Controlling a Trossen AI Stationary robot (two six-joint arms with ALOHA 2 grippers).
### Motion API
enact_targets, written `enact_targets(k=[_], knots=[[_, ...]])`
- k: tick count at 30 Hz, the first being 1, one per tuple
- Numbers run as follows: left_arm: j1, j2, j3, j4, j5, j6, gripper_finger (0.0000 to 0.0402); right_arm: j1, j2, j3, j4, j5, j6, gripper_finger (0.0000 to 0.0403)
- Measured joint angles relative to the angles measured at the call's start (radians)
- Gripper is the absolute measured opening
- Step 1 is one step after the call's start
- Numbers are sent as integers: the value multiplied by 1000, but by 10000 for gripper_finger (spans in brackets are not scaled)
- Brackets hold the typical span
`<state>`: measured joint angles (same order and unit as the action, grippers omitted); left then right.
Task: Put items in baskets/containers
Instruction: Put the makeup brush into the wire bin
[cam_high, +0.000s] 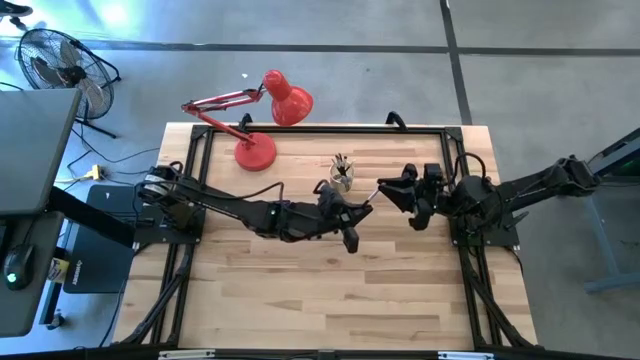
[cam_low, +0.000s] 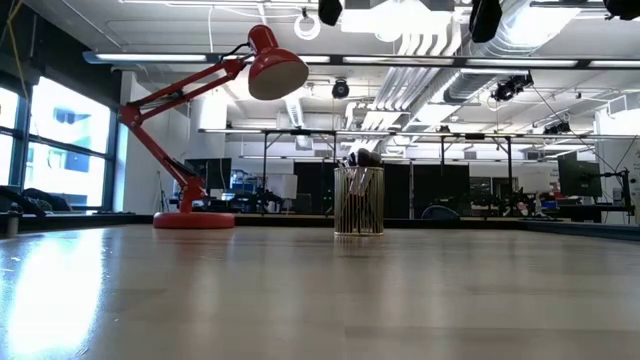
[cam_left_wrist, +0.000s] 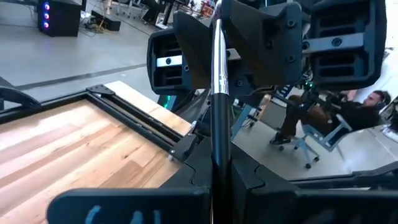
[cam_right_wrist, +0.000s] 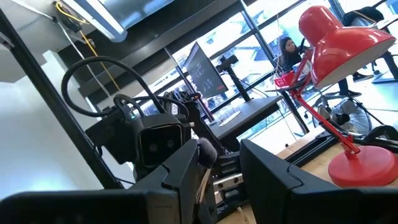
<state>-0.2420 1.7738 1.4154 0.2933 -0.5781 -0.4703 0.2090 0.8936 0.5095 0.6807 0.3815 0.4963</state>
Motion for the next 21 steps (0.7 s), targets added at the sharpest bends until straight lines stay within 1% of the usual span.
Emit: enact_targets(k=[4,7,10,14,16,21], knots=[[0,-1,0,-8,1,-6,7,-7,0,0,-2,-17,0,114],[0,-1,0,-6,1,-1,7,-7,0,0,-2,-17,-8,104],[0,-1,0,-9,1,3,7,-7,0,0,-2,-17,-31,80],[1,-1,0,-11,0,3,7,-7,0,0,-1,-25,-79,32],[0,-1,0,-10,4,3,7,-7,0,0,2,-45,-109,11],[1,-1,0,-19,51,12,19,-6,0,0,-1,-62,-130,11]])
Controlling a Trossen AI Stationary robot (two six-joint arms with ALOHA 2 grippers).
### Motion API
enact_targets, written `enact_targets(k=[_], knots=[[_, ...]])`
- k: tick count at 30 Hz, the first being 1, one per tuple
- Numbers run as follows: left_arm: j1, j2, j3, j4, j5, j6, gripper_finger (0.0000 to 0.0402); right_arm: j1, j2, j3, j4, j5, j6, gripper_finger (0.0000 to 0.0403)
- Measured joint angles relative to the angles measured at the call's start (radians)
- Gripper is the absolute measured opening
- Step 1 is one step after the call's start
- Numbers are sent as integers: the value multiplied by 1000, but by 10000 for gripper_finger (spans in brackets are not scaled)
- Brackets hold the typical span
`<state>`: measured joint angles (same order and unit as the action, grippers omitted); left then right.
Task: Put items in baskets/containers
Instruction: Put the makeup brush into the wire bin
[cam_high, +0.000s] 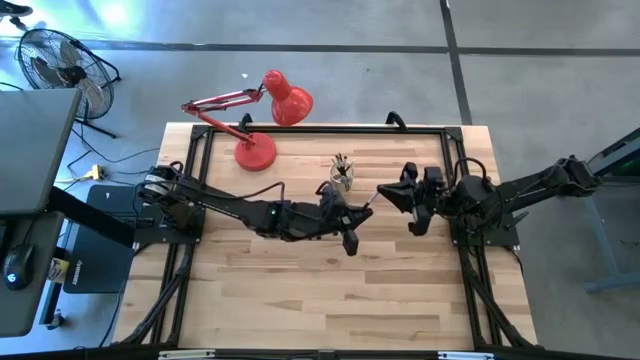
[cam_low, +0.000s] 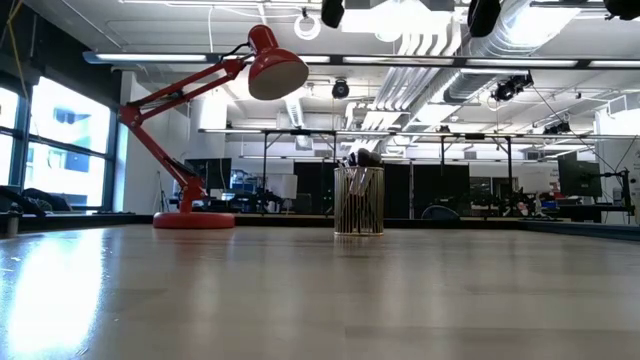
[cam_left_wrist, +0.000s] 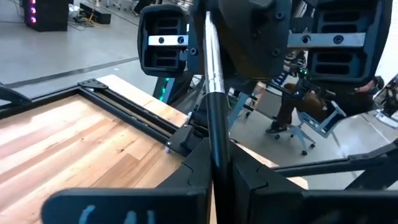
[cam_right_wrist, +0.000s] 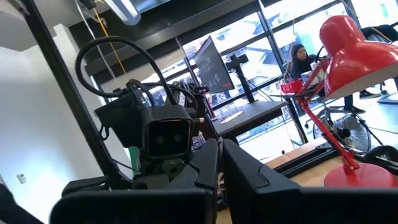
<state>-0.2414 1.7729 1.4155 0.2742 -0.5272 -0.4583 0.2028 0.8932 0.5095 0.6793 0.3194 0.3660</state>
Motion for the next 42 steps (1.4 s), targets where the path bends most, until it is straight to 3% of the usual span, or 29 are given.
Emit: enact_targets(k=[9,20,25,33,36,42], knots=[[0,0,0,-39,5,10,51,0,1,0,-23,-19,1,4],[33,-39,0,-279,31,1,54,0,0,0,-133,-29,37,3],[66,-58,0,-413,56,1,54,0,0,0,-212,34,51,2],[111,-106,-5,-597,171,84,53,-2,13,0,-310,192,38,1],[136,-116,0,-595,226,115,53,-17,34,0,-276,194,44,1],[219,-112,-1,-647,429,188,53,-50,110,0,-177,187,64,0]])
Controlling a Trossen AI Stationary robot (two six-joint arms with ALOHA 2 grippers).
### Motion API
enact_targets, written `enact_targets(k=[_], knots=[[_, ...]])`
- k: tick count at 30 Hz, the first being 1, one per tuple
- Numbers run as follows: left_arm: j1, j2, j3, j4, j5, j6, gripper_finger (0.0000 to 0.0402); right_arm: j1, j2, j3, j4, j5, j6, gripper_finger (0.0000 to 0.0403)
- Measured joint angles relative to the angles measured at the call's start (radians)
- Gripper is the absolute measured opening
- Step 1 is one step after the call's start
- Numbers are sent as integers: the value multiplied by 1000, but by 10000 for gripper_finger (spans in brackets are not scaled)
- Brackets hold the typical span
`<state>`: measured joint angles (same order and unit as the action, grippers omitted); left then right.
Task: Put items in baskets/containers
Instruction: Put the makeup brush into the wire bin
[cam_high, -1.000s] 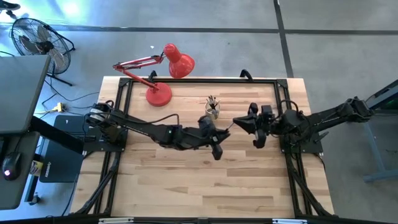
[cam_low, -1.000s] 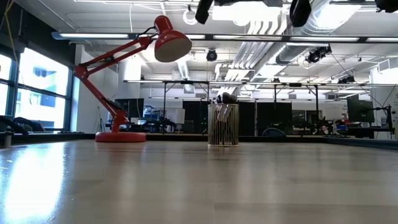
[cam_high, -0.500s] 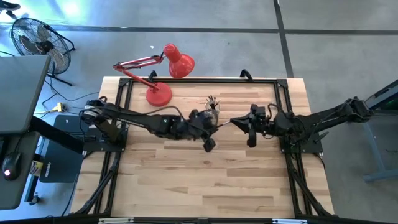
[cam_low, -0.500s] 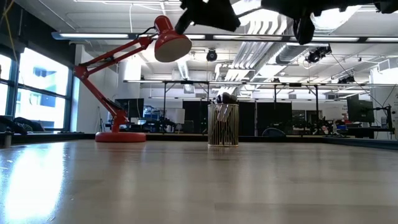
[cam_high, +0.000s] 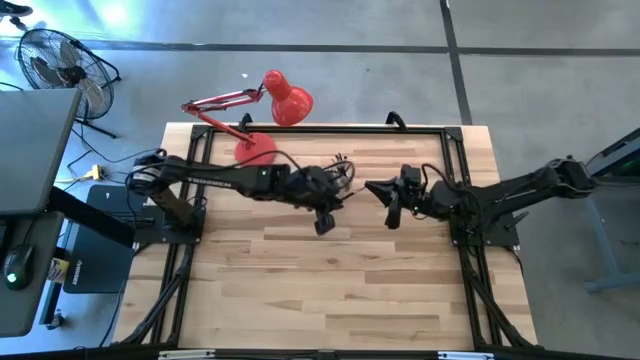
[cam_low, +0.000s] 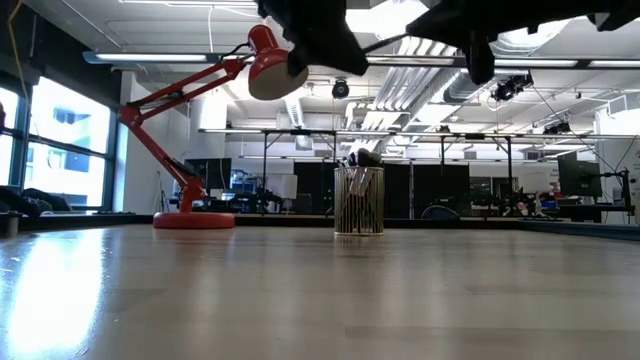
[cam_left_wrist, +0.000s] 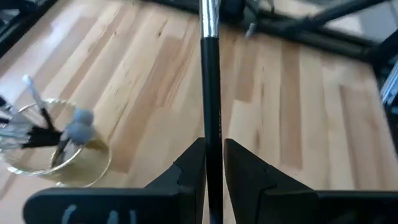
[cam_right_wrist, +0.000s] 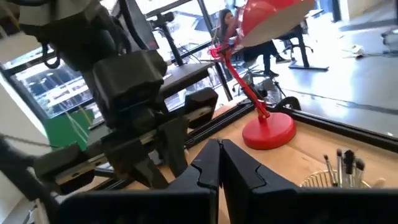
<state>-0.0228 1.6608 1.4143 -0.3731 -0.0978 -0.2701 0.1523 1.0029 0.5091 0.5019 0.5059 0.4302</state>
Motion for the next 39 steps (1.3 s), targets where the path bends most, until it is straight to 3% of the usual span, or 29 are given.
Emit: enact_targets(k=[10,14,17,27,39], knots=[[91,-76,-11,-150,21,158,53,-50,98,0,9,17,112,0],[114,-128,-95,-163,26,172,53,-67,118,10,27,47,112,0],[131,-216,-206,-136,38,171,53,-81,136,75,-76,78,105,0],[169,-479,-584,35,60,31,53,-182,367,603,-840,105,11,0],[167,-619,-728,11,44,-32,53,-329,767,1088,-1263,23,-131,0]])
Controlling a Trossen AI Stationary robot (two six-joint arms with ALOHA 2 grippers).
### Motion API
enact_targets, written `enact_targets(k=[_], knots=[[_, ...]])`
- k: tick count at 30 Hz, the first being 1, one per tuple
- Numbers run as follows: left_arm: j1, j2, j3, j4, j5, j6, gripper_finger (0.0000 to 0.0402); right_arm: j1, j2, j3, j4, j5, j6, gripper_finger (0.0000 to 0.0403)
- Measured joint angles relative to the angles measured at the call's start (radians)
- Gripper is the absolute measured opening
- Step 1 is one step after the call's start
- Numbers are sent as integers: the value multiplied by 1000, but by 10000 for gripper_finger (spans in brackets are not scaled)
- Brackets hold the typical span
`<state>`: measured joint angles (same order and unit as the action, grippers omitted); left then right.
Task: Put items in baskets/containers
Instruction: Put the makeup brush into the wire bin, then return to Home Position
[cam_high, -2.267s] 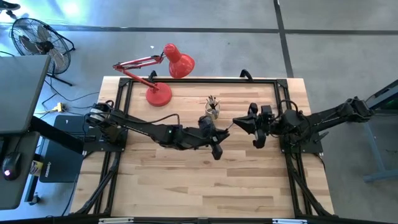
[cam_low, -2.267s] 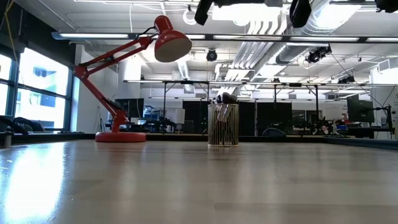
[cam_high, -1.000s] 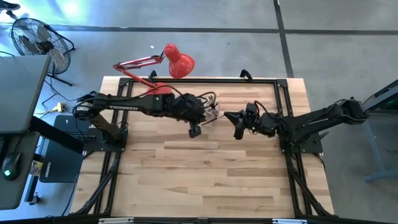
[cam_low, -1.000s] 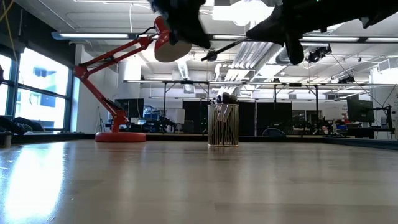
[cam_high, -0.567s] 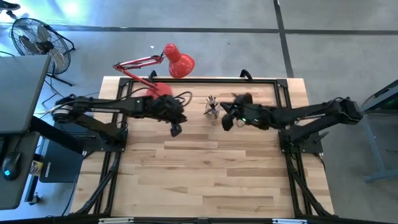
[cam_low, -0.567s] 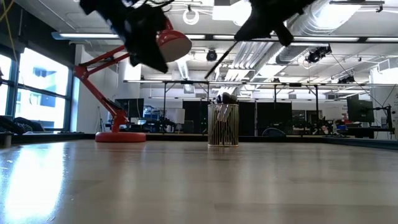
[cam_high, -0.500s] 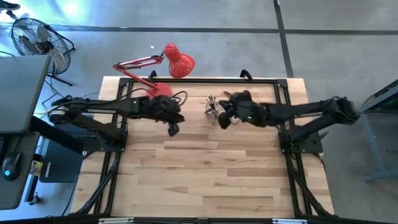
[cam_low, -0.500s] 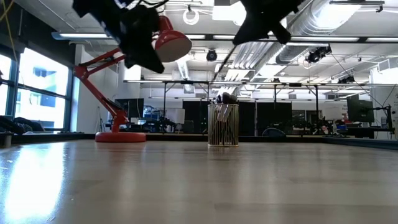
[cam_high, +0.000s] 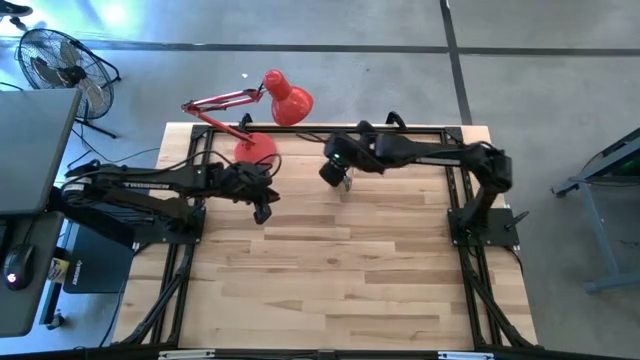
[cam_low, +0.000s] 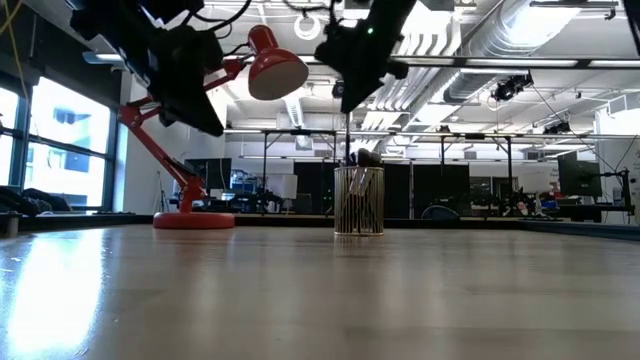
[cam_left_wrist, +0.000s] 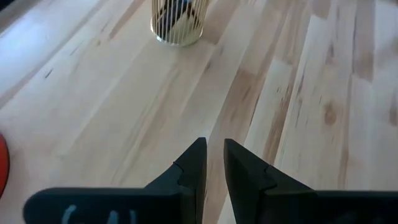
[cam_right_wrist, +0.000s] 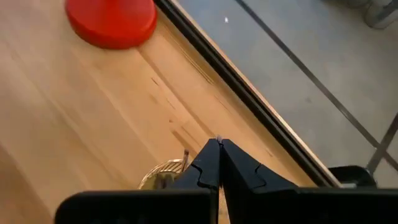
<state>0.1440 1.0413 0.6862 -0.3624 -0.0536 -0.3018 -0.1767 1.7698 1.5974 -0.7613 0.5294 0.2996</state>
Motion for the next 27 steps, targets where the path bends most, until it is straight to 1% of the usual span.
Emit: enact_targets(k=[3,7,10,13,16,18,22,27], knots=[[0,-13,-9,-4,0,-2,53,-23,67,49,-19,-28,-39,0],[0,-12,-17,-13,7,-2,53,-43,129,41,-18,-90,-10,0],[0,-12,-17,-32,20,1,53,-50,150,3,6,-116,27,0],[0,-12,-17,-50,20,6,53,-46,150,-68,90,-118,41,0],[0,-12,-17,-56,19,8,53,-46,143,-117,139,-174,64,0],[0,-12,-17,-55,19,8,53,-46,141,-129,152,-192,74,2],[0,-12,-17,-55,18,8,53,-46,133,-131,152,-192,110,22],[0,-12,-17,-50,18,7,53,-45,103,-133,149,-197,102,70]])
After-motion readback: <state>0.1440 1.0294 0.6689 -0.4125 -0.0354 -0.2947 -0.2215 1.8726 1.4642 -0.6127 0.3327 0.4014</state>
